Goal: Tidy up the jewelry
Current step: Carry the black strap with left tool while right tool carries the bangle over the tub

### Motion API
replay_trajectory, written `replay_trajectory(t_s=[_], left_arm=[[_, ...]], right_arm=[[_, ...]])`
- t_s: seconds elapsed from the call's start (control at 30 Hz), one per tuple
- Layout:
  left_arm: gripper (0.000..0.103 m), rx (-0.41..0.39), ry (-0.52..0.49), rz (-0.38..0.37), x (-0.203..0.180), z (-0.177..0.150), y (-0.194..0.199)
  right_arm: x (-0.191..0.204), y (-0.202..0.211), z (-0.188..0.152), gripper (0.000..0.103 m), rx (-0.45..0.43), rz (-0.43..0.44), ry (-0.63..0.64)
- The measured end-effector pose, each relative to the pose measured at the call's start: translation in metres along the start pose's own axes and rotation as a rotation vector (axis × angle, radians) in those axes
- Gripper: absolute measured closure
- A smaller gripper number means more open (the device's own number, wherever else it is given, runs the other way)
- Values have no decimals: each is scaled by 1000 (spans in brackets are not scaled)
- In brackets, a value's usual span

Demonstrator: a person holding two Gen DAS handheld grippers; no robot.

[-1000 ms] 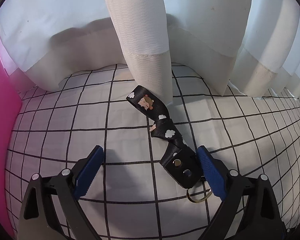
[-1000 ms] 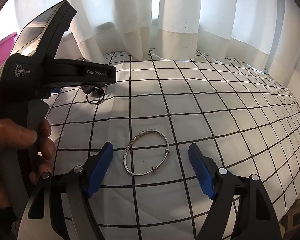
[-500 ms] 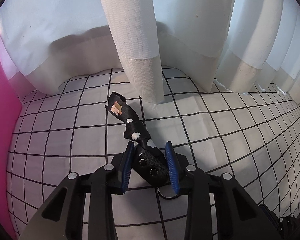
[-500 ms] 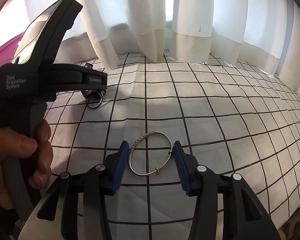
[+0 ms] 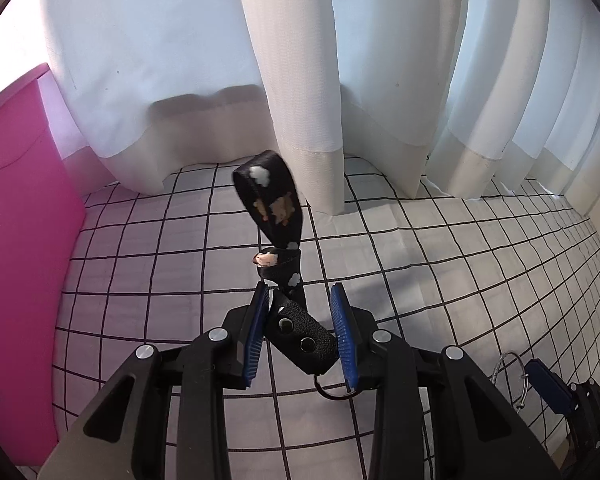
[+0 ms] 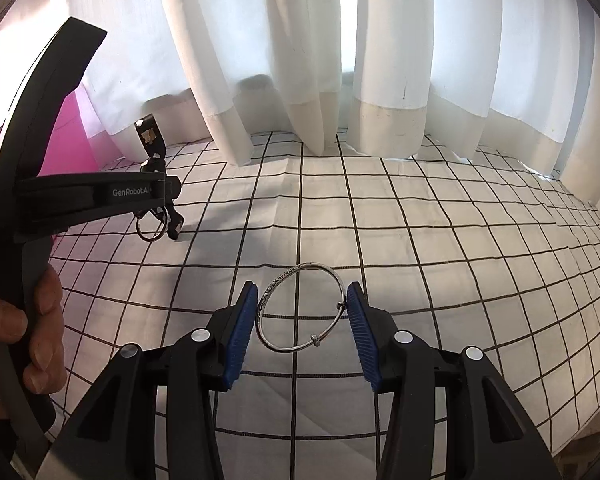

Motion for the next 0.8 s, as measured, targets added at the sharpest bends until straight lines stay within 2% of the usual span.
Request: replay_trajectory(t_s=[0.27, 0.5, 0.63, 0.8], left_arm=[[72, -43, 45, 59, 19, 16, 48], [72, -77, 137, 93, 46, 24, 91], [72, -117, 192, 133, 65, 30, 128], [72, -166, 270, 223, 96, 34, 182]], right_arm=[[15, 32, 38, 58, -46, 65, 64], [39, 54, 64, 58, -69, 138, 138], [62, 69, 81, 58, -89, 211, 184], [102, 90, 106, 58, -126, 327, 262]])
Point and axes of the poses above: each gripper's, at about its wrist camera, not at the fingertips, and y roughly against the way its jaws point, x to its left, z to its top, the point moved 5 cm from there along -y, roughly the way its jaws point, and after that the axes turned 14 degrees about -y, right-handed, at the moved point
